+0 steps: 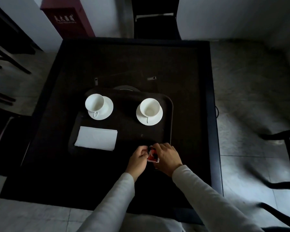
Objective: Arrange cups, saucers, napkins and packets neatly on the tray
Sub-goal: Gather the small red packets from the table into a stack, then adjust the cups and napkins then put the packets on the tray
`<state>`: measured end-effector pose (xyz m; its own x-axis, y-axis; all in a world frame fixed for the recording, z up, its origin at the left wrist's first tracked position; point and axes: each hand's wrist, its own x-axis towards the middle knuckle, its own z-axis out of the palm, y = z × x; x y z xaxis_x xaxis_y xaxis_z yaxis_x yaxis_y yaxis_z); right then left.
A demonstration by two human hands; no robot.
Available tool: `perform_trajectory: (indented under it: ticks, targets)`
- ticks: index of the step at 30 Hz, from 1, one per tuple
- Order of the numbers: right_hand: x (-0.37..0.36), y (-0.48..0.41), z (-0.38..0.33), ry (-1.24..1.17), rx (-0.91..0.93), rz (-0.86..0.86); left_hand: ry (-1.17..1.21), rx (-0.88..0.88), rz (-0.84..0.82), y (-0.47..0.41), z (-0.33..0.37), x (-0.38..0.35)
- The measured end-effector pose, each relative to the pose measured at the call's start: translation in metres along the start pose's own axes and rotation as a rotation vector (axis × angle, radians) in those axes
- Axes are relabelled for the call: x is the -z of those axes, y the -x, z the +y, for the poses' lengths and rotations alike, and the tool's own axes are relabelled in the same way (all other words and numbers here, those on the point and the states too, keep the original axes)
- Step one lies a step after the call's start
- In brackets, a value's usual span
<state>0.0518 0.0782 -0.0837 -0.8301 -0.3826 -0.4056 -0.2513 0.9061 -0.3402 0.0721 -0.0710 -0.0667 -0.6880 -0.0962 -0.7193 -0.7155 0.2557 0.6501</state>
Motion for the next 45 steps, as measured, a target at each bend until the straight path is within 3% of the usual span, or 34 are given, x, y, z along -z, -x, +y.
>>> perform_trajectory:
  ticks: [21,26,35,41,45]
  targets:
    - [-0.002,0.005,0.003,-0.019,0.017,0.067,0.059,-0.049,-0.011,-0.004,-0.012,-0.002]
    - [0.01,0.004,-0.016,-0.205,-0.002,0.223,0.127,-0.133,0.106,-0.013,-0.002,0.047]
    - [0.058,-0.082,-0.138,-0.581,0.038,0.414,0.36,-0.388,0.496,-0.041,0.025,0.239]
    - [0.066,-0.169,-0.183,-1.004,-0.147,0.547,0.425,-0.393,0.335,-0.081,0.04,0.271]
    - [0.054,-0.201,-0.189,-1.117,-0.191,0.571,0.431,-0.376,0.23,-0.097,0.045,0.265]
